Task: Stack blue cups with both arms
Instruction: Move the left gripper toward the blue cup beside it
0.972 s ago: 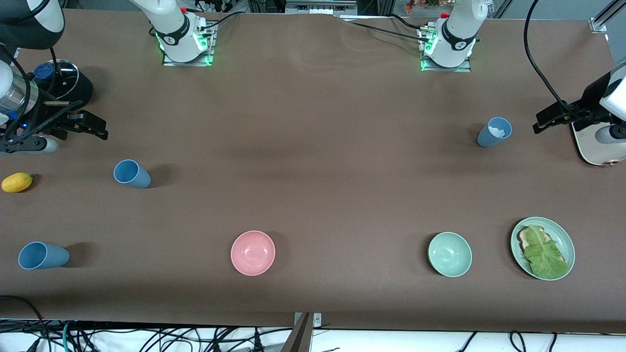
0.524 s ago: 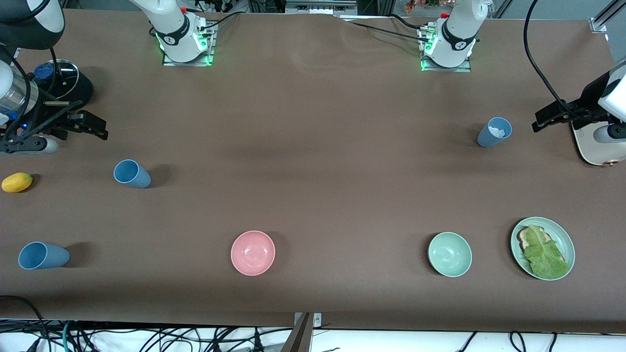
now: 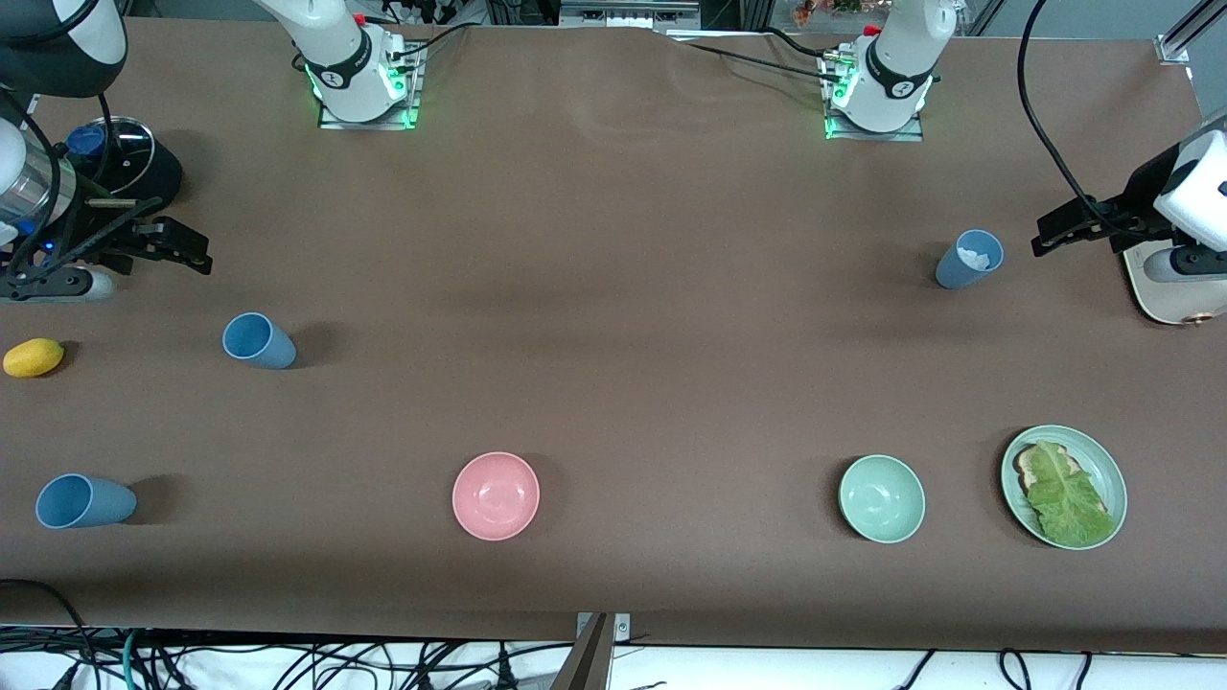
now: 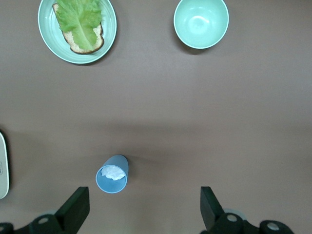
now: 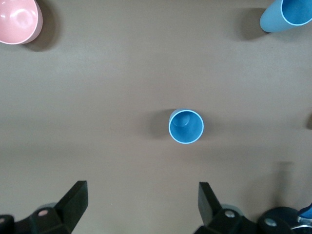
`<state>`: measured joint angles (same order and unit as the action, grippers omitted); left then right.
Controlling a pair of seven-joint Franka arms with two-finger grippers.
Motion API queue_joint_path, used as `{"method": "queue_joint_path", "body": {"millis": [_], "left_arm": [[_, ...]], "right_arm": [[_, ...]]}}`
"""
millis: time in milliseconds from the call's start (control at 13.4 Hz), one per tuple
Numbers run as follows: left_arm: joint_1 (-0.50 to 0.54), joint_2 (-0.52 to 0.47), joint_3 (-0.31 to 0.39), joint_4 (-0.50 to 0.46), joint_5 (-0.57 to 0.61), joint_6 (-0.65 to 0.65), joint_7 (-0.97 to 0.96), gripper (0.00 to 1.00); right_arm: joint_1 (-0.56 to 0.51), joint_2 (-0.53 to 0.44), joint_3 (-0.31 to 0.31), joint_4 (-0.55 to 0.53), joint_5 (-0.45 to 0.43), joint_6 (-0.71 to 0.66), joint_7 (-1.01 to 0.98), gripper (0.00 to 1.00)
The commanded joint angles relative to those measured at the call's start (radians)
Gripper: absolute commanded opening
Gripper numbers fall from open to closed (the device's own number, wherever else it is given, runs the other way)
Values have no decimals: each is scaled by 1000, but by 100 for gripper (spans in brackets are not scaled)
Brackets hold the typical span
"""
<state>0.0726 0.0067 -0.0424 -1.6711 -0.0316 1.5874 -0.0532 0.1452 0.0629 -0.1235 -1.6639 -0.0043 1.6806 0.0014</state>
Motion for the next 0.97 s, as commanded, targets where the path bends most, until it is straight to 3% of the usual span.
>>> {"method": "queue_joint_path", "body": {"millis": [0,748,898], "left_arm": [[0,16,-1,13,-11,-20,-2,100],[9,36,-2,11,-10,-21,26,100],[32,44,1,-4,-11,-64,148,100]], "right_arm": [[-6,-2,5,0,14,5,11,100],[-6,-2,7,0,14,5,11,100],[-6,-2,7,0,14,5,11,100]]}}
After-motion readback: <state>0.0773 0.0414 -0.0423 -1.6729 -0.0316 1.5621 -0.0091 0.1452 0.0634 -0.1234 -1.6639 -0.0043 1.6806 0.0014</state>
